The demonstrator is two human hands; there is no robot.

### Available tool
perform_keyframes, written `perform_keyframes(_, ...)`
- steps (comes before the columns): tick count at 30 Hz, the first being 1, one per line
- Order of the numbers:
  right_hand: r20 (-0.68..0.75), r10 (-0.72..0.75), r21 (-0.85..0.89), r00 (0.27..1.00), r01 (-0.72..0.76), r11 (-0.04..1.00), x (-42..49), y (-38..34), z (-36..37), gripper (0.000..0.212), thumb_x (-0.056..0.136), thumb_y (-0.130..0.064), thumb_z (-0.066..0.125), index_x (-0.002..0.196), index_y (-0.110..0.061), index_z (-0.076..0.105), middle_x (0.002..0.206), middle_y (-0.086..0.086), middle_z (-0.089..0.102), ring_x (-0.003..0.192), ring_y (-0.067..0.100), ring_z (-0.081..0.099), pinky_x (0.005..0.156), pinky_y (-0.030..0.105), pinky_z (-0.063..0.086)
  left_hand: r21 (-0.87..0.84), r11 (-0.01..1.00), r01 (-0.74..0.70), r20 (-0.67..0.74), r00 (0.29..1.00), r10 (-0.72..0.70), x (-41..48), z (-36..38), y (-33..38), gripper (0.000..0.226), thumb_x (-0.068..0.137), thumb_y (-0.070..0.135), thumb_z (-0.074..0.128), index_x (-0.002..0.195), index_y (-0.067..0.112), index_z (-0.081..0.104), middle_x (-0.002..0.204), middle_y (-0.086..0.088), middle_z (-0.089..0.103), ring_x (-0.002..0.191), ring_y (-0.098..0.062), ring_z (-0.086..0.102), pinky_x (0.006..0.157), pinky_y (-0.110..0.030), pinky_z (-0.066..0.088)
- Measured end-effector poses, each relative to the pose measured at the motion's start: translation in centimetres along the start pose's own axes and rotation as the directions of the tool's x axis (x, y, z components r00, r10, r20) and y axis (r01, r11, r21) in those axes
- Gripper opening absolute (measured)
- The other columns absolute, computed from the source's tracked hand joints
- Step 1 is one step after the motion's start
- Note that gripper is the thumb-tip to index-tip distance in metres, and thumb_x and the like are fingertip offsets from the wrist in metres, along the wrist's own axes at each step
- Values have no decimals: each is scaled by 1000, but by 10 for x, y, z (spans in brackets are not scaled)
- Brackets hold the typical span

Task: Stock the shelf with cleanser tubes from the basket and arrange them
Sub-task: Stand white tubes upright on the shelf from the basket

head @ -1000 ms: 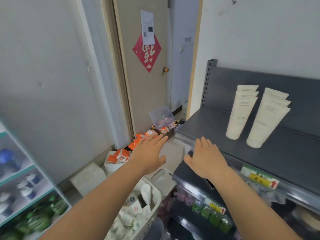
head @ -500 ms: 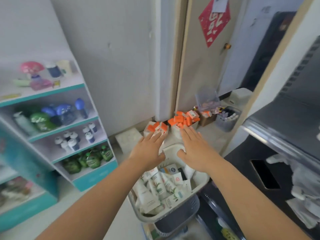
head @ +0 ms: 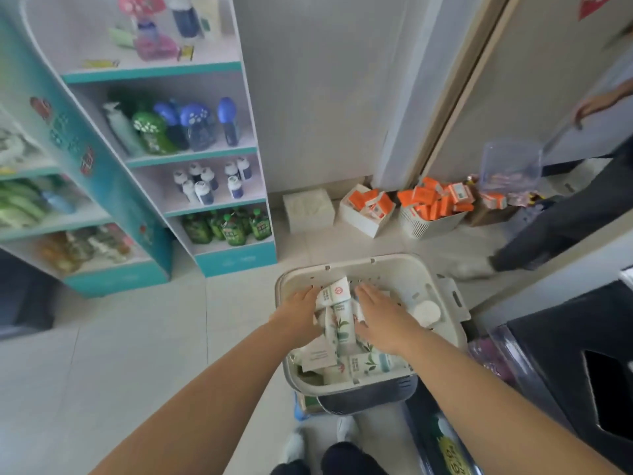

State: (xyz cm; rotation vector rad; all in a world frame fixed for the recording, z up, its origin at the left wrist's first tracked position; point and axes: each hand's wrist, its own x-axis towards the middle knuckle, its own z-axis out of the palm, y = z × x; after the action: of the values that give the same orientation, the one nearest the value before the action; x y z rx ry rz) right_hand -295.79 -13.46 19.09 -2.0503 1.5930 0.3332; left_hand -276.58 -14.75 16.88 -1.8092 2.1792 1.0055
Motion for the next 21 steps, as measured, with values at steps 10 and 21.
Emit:
perform_keyframes(10, 353, 271, -38, 896, -276, 961, 19, 61, 74, 55, 90, -31, 50, 139, -10, 37, 128, 12, 47, 110, 29, 53, 88, 38, 48, -187, 929, 320, 145, 944, -296, 32, 54, 2, 80, 91, 23, 59, 153, 17, 9, 156, -14, 12, 135, -37, 35, 103, -43, 41)
perform_keyframes(21, 366, 297, 97, 882, -353, 930, 27, 73, 86, 43, 87, -24, 58, 129, -17, 53, 116, 8, 58, 94, 22, 58, 82, 34, 51, -272, 838, 473, 127, 881, -456, 55, 68, -1, 89, 87, 11, 62, 151, 35, 4, 151, -16, 16, 135, -40, 29, 106, -48, 39)
